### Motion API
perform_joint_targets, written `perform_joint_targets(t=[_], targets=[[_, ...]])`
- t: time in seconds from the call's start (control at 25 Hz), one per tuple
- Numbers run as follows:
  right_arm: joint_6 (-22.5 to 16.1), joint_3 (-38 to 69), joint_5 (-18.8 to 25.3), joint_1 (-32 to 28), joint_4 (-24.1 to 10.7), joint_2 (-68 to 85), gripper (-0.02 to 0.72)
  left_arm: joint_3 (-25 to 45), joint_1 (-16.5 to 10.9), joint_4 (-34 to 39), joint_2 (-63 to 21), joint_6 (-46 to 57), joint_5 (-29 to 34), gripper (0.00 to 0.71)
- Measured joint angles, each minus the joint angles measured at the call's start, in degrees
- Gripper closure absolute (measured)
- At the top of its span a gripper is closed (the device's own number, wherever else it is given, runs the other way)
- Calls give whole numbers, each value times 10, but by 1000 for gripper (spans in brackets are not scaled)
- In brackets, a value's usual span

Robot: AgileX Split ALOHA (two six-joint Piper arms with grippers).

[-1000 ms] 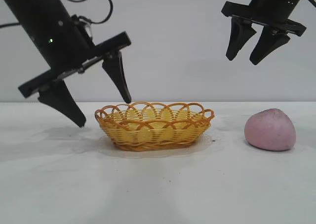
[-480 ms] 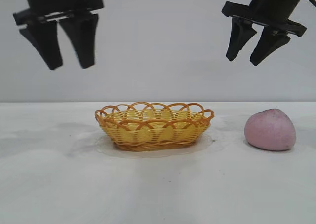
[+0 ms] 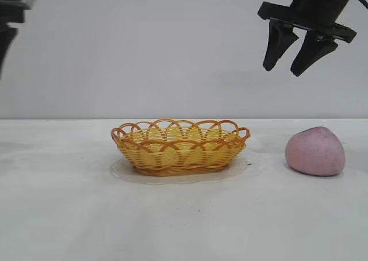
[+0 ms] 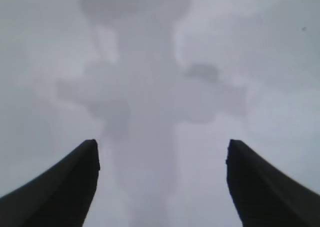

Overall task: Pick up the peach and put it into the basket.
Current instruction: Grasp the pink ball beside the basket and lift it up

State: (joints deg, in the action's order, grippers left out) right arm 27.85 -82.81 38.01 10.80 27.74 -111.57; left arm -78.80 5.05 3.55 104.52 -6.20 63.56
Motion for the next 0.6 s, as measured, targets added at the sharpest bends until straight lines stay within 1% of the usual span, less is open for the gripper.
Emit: perform_joint_targets(t=[0.04, 0.16, 0.32, 0.52, 0.6], targets=[[0, 0, 0, 0, 0, 0, 330, 4, -8, -3, -9, 1, 4, 187], [0, 0, 0, 0, 0, 0, 330, 24, -20, -10, -53, 0, 8, 187], [0, 0, 8, 0, 0, 0, 330, 69, -27, -11, -143, 1, 5, 187], [0, 0, 10, 0, 0, 0, 330, 181, -29, -32, -291, 10, -16, 187], [0, 0, 10, 0, 0, 0, 330, 227, -29, -41, -365, 14, -21, 187]])
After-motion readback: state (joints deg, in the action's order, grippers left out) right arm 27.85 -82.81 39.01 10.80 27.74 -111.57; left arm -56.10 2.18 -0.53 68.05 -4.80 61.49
